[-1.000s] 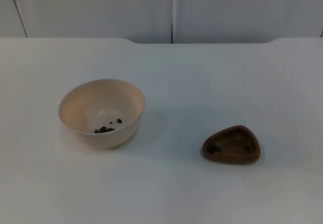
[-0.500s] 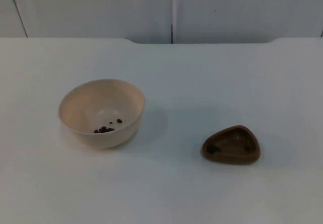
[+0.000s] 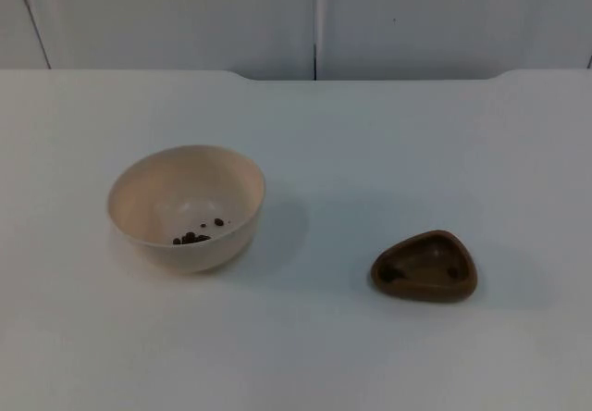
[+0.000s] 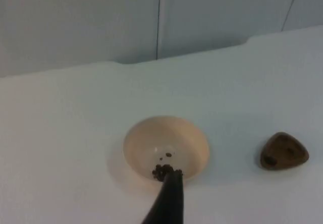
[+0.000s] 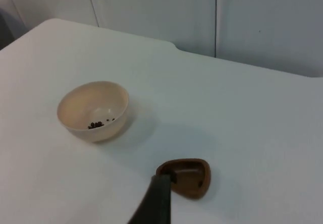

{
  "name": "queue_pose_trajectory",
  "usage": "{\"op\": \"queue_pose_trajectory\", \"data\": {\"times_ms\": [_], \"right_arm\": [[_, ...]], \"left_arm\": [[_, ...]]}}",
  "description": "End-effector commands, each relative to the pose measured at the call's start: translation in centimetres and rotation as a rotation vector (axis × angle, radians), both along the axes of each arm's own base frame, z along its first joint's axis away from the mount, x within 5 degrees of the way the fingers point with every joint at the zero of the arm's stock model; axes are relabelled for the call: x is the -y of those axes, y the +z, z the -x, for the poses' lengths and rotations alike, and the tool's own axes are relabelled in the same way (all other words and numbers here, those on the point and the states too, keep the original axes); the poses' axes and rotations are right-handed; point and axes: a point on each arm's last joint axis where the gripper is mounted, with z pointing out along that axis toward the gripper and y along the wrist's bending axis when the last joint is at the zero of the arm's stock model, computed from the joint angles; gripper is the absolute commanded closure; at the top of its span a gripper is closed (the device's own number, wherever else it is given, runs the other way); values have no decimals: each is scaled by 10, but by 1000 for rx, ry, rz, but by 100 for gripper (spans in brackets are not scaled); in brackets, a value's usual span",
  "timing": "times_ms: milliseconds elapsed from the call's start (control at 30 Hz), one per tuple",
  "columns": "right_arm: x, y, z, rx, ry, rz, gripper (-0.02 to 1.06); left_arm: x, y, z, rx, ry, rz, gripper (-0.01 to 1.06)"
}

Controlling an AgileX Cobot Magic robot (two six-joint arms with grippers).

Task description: Pick up the bowl with the left hand and pour the coffee beans from the cup into the bowl with the right hand.

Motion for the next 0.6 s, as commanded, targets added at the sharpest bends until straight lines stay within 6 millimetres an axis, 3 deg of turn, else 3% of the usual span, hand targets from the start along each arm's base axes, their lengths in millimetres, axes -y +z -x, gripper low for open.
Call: {"op": "queue_pose_trajectory", "data": {"times_ms": [0, 567], "right_arm": [[4, -2, 7, 2, 4, 14, 23], [28, -16, 56, 53, 21, 19, 23]], "left_arm": [[-2, -15, 6, 4, 5, -9, 26], [-17, -64, 41, 25, 107, -74, 26]]}}
